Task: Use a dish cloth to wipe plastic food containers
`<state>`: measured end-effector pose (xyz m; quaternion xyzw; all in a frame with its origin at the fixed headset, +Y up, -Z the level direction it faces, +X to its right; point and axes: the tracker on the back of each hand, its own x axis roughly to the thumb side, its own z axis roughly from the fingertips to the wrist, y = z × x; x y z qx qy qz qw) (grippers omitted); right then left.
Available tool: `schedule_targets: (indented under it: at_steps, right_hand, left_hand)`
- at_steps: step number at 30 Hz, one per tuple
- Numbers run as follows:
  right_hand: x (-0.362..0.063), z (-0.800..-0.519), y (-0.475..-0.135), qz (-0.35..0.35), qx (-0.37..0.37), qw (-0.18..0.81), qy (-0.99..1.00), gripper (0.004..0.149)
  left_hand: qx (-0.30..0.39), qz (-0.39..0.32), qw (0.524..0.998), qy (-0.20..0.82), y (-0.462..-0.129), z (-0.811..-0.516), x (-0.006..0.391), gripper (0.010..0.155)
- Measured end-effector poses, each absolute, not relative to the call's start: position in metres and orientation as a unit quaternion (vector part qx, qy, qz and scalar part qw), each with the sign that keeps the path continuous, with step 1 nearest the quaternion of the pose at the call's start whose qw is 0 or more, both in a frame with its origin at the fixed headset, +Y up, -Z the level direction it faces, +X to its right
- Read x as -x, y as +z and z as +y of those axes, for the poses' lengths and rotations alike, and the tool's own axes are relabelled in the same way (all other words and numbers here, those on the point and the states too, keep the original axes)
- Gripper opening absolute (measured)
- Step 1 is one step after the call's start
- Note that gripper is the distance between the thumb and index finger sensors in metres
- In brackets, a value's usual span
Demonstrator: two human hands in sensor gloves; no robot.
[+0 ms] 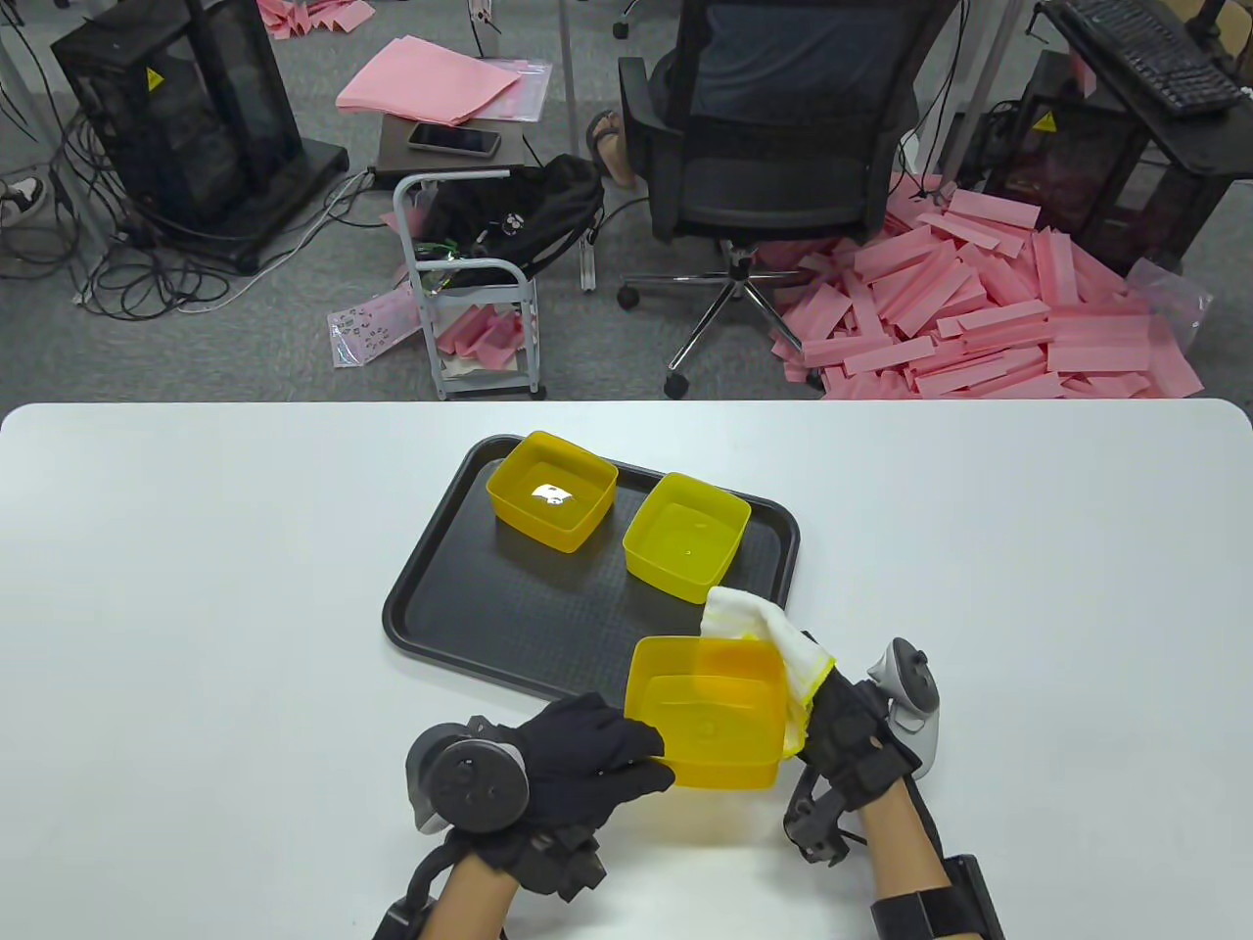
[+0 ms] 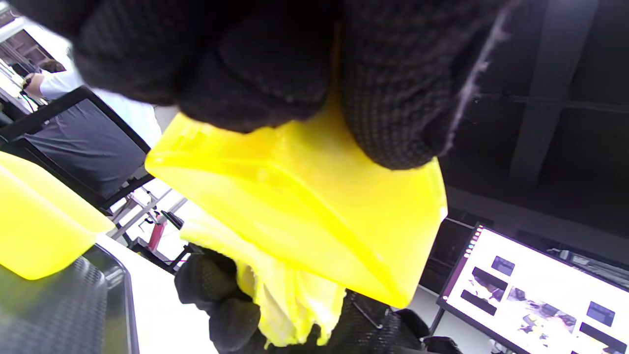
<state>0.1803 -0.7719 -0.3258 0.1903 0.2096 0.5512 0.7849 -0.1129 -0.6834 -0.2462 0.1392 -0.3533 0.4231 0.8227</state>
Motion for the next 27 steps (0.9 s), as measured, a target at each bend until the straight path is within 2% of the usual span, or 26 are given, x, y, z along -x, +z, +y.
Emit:
schedule_targets:
  at_steps: [10, 17, 20, 27]
  right_hand:
    - [-0.172, -0.778, -0.322, 0.295, -0.223, 0.807, 0.46, 0.064]
    - [-0.148, -0.784, -0.314, 0.337, -0.231, 0.813, 0.415, 0.063]
    - [-0.132, -0.788, -0.306, 0.38, -0.232, 0.824, 0.351, 0.067]
    - [-0.114, -0.786, -0.295, 0.403, -0.22, 0.841, 0.287, 0.072]
  left_hand:
    - [-0.126, -0.39, 0.793, 0.451, -0.24, -0.682, 0.1, 0.039]
    - [-0.094, -0.405, 0.764, 0.493, -0.237, -0.687, 0.088, 0.039]
    - [-0.099, -0.41, 0.759, 0.495, -0.236, -0.688, 0.085, 0.039]
    - [-0.122, -0.401, 0.752, 0.509, -0.236, -0.686, 0.089, 0.04]
